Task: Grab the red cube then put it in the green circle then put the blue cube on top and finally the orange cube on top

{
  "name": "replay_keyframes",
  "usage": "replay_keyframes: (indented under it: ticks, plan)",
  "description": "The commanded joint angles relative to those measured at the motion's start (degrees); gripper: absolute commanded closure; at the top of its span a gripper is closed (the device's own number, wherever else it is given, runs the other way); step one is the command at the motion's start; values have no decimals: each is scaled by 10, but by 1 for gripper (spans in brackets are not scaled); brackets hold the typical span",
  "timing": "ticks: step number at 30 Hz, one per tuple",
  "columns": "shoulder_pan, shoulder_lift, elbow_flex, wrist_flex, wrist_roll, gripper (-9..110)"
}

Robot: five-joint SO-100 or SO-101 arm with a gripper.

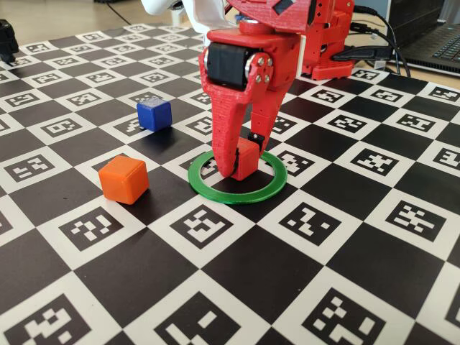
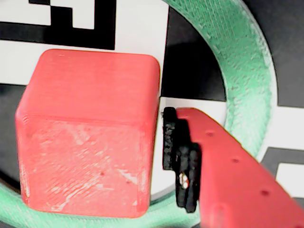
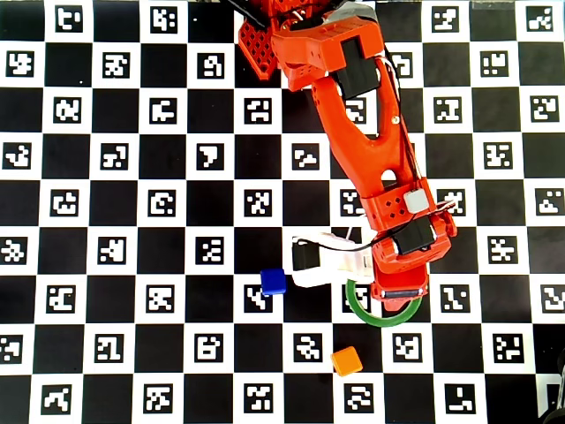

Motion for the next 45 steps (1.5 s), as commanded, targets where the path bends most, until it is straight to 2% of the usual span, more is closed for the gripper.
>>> replay_keyframes:
  ticks: [1, 9, 29, 35, 38, 45]
  plan:
    - [9, 21, -24, 12, -4, 64]
    - [11, 34, -54, 41, -2, 60]
    - [28, 85, -209, 193, -47, 60]
    - [34, 127, -244, 255, -107, 60]
    - [43, 133, -295, 323, -156, 60]
    - [112, 169, -337, 400, -220, 60]
